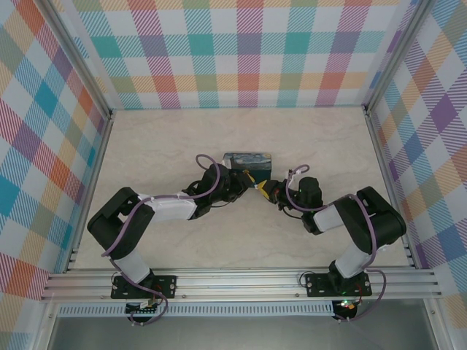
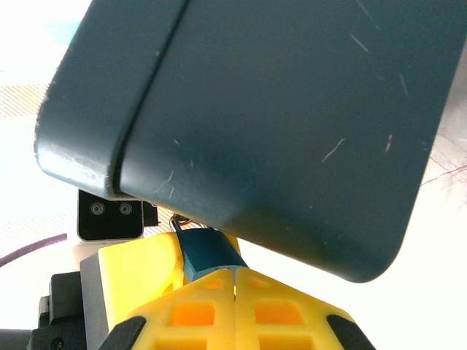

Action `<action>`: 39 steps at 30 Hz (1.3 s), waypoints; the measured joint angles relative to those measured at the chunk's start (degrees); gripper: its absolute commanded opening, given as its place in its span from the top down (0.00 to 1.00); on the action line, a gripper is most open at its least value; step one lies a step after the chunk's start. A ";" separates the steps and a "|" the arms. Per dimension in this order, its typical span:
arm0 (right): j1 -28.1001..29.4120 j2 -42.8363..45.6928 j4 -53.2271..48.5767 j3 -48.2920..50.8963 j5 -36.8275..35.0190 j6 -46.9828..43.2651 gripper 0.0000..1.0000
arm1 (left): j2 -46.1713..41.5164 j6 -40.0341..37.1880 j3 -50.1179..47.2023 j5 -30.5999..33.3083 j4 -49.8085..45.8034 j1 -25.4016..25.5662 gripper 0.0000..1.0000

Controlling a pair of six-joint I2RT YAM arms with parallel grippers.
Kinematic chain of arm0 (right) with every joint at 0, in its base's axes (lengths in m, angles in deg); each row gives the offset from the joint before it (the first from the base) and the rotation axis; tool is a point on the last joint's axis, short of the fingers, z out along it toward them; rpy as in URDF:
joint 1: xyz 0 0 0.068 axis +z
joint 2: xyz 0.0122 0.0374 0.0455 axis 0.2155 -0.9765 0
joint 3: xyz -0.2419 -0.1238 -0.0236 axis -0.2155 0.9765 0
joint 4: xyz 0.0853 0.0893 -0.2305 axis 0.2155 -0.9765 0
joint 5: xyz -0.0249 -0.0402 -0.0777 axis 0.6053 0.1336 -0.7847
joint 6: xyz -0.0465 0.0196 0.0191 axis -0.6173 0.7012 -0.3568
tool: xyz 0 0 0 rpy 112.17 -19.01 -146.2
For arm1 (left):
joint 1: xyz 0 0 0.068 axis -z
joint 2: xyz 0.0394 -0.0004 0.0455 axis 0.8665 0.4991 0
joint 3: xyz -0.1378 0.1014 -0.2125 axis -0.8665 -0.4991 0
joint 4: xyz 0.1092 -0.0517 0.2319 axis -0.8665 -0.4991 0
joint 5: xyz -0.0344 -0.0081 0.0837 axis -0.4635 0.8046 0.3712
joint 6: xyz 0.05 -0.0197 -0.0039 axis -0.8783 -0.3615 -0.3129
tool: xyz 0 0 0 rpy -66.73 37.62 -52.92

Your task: Unlock the padlock with the key

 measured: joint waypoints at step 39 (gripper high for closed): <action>25.38 28.17 -48.98 -8.11 -44.15 -116.17 0.45 | -3.13 -1.99 1.97 -10.69 -10.43 -7.82 1.00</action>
